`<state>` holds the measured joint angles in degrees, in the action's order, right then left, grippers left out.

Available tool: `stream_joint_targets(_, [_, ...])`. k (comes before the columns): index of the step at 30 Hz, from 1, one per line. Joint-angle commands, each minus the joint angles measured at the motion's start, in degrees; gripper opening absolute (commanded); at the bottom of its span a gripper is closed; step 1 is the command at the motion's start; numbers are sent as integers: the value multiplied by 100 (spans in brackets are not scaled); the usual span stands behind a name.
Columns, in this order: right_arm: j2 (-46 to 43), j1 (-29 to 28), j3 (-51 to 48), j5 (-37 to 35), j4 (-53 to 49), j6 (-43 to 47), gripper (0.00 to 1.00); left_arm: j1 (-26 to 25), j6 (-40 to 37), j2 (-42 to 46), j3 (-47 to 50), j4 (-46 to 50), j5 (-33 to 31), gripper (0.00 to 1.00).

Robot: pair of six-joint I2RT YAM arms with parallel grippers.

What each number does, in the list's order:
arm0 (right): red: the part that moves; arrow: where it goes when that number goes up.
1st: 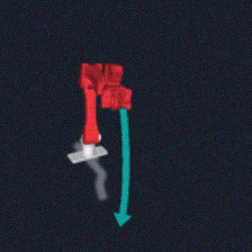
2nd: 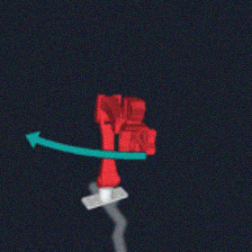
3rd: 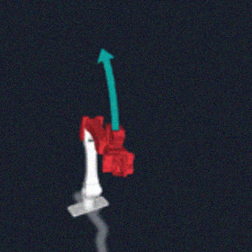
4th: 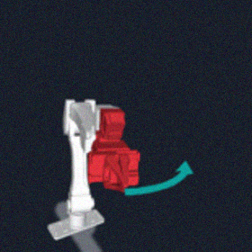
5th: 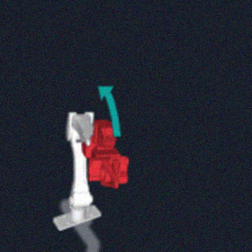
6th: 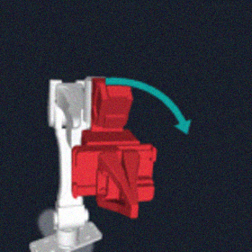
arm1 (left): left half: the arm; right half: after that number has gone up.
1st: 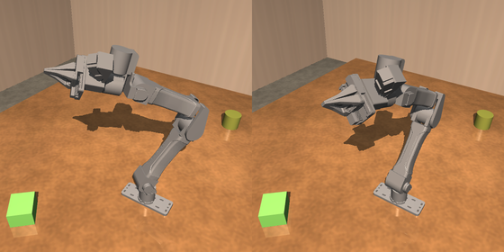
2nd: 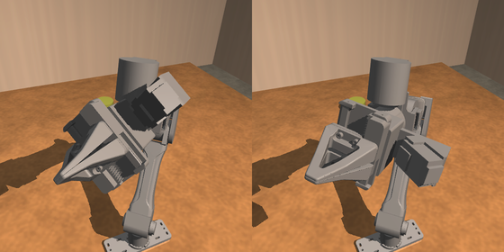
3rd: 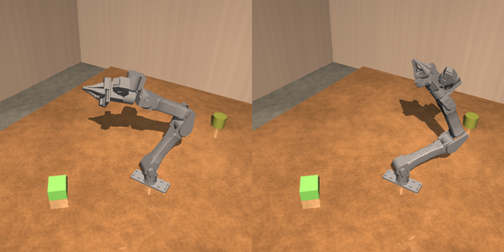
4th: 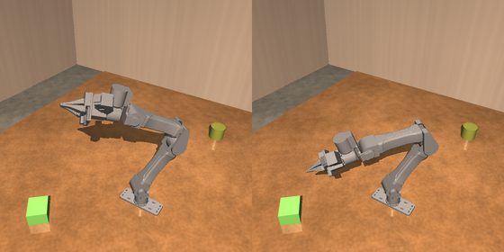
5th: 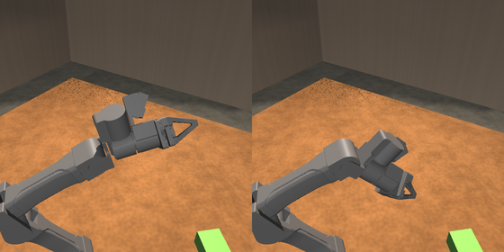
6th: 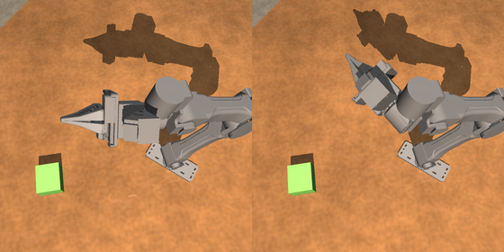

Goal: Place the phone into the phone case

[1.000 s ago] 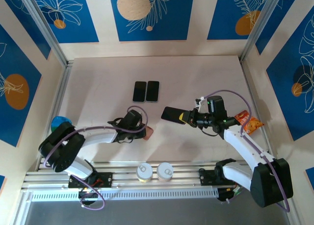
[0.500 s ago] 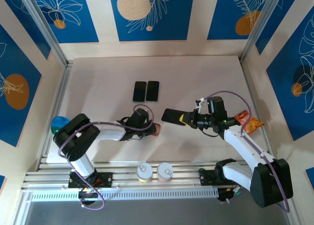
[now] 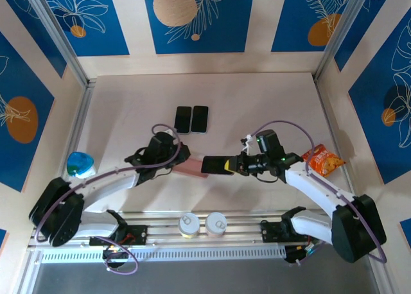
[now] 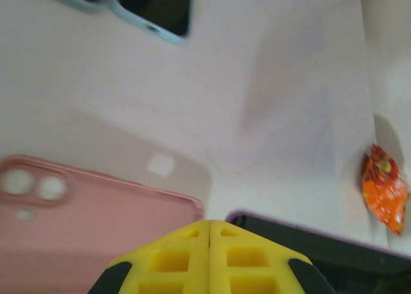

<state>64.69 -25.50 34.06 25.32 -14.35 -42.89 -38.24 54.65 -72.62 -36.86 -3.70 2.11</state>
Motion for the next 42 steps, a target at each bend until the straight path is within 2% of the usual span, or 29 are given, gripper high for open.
stream_joint_targets(1, [238,-225,216,43,806,-327,0,420,-508,174,307,858,-154,0])
stream_joint_targets(7, [957,-755,591,-274,1363,-698,0,1003,-684,131,621,474,132,0])
stream_joint_targets(20, [2089,-1169,622,-707,2934,-1896,0,1177,-1082,-506,588,-289,360,0])
stream_joint_targets(26, [2377,-1369,769,-812,3030,-1977,0,1249,-1080,-901,561,-628,613,0])
stream_joint_targets(42, [2736,-1461,828,-770,3105,-2144,0,1260,-1062,-1191,689,-866,668,0])
